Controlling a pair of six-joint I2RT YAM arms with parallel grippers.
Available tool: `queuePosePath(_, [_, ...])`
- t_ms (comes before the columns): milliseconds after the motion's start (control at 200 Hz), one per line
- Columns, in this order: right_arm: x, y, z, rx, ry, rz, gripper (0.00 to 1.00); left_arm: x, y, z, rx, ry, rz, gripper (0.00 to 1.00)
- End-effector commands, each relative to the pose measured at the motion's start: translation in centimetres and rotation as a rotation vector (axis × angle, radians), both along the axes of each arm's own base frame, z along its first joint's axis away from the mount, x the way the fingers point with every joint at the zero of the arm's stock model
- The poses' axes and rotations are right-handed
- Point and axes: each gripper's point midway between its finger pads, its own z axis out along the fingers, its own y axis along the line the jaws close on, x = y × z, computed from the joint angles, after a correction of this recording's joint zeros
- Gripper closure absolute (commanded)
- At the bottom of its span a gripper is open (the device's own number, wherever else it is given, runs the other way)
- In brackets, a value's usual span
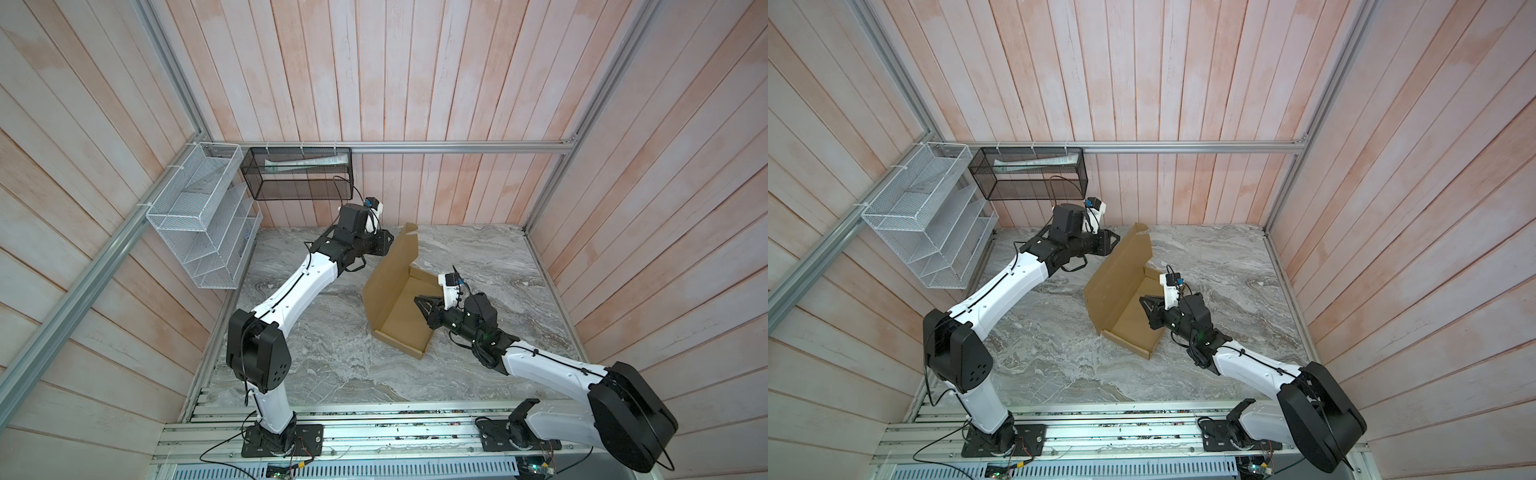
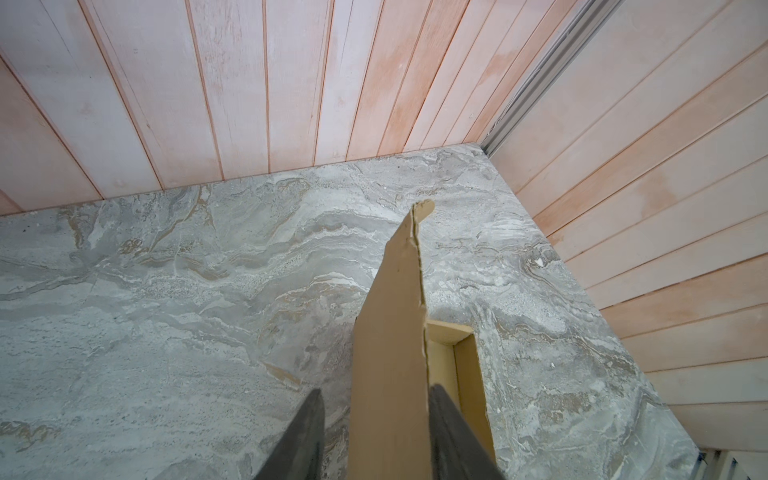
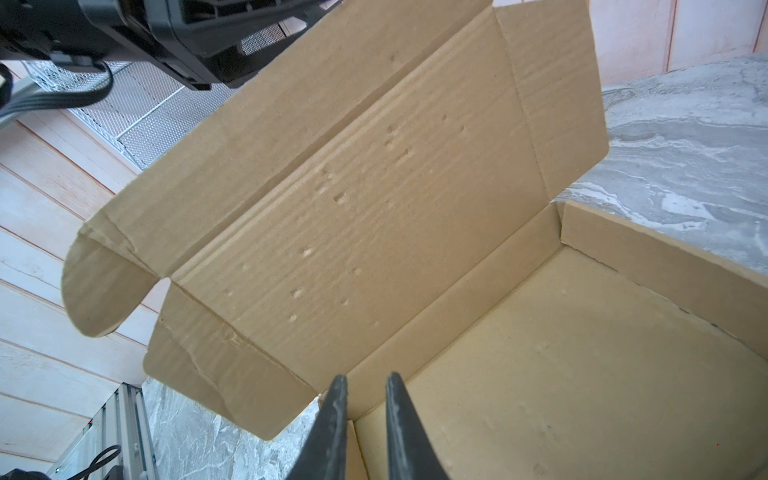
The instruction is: Fold the paper box
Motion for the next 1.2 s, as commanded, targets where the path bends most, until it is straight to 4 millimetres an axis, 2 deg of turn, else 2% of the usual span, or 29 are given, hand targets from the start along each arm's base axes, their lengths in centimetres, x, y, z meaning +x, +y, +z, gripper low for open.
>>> queuePosePath(0, [0.0,-0.6,0.0,-0.01,-0.009,-0.02,0.8,0.4,0.1,0.9,-0.037,-0.029,0.016,0.56])
queuePosePath(390, [-0.1,-0.8,-0.2,-0.013,-0.005,-0.019,0.8,0.6,0.8,0.4,0.013,-0.016,0.001,0.56])
queuePosePath(535, [-0.1,-0.5,-0.3,-0.015,-0.002,-0.009,0.8,0.7,1.6,0.7,0.042,-0.02,0.001,0.51])
queuePosePath(750, [0.1,-0.1,-0.2,-0.012,-0.004,0.003,0.8,1.2,2.6,0.9,0.098,-0.019,-0.004,0.49])
queuePosePath(895, [0.1,-0.1,-0.4,-0.011,0.0,0.006,0.8,1.6,2.8,0.1,0.137,0.008,-0.024,0.48])
queuePosePath(1195, [0.1,-0.1,-0.3,-0.006,-0.002,0.011,0.8,1.5,1.7,-1.7,0.191,0.08,-0.137,0.48])
